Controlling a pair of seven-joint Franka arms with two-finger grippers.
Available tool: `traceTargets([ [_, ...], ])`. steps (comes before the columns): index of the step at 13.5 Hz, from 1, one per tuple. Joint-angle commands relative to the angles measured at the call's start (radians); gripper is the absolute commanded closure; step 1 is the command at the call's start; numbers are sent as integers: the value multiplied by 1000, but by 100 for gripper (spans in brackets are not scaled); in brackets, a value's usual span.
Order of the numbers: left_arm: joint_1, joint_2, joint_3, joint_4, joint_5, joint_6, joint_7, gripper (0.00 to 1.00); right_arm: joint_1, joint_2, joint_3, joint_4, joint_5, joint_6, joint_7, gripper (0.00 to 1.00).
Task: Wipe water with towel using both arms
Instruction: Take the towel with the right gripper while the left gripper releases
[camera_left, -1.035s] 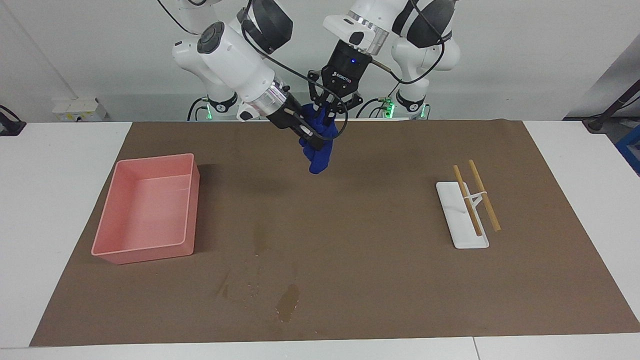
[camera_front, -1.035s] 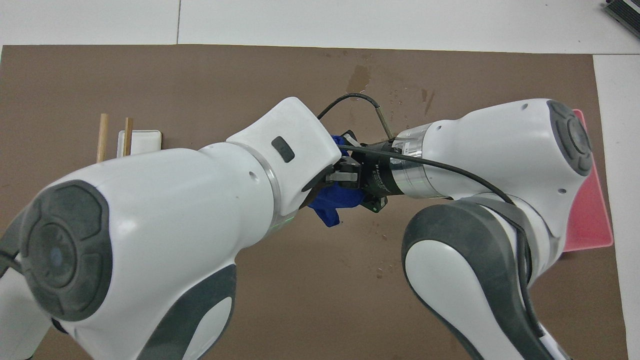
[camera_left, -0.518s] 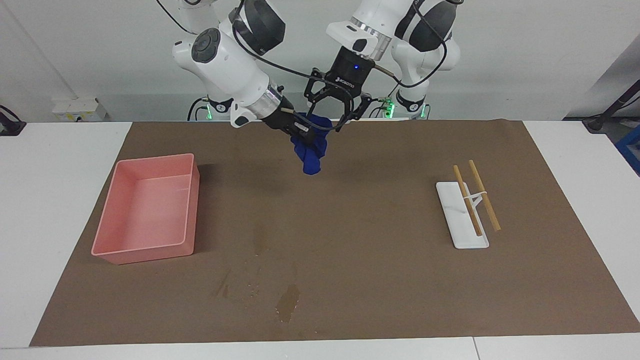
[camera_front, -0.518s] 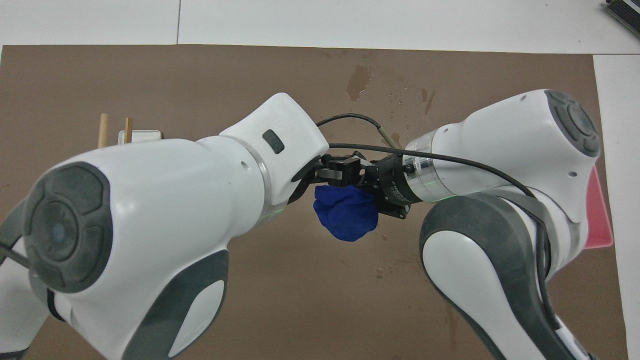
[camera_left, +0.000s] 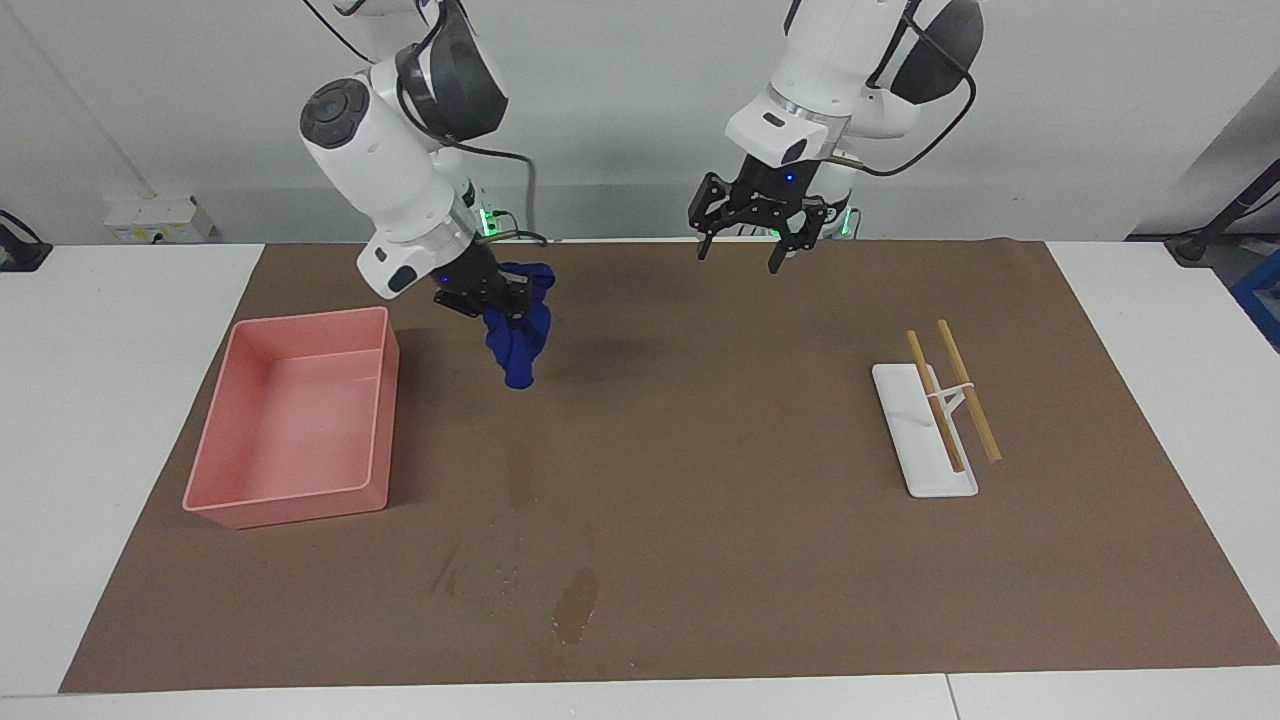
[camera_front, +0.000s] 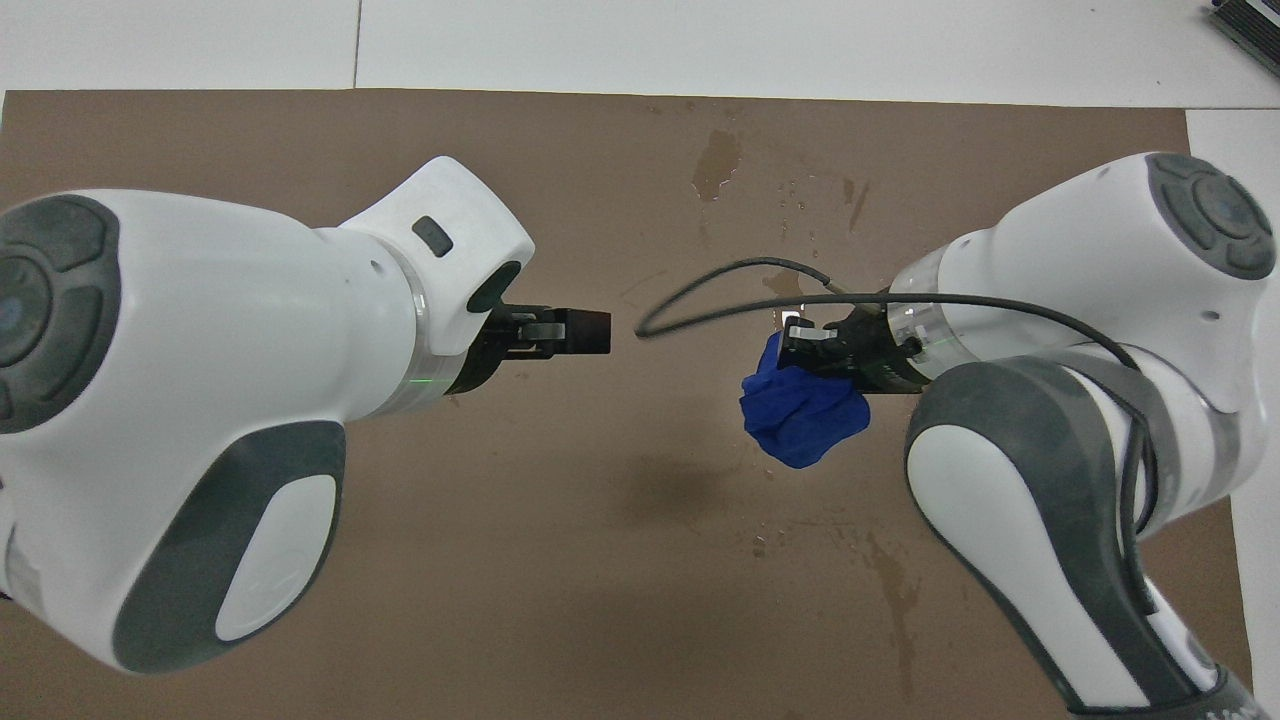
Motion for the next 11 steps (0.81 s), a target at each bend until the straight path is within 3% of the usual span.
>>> traceTargets([
  [1, 29, -97, -3, -153, 41, 3, 33, 0, 46, 77, 15, -22, -161, 146, -37, 100],
  [4, 194, -107, -3, -166, 52, -6, 186, 0, 52, 197, 15, -34, -220, 337, -109, 100],
  [6, 271, -98, -3, -145, 52, -23, 248, 0, 54, 241, 15, -34, -341, 392, -141, 100],
  [11, 322, -79, -3, -91, 52, -63, 297, 0, 32, 378, 17, -25, -387, 579, -179, 100],
])
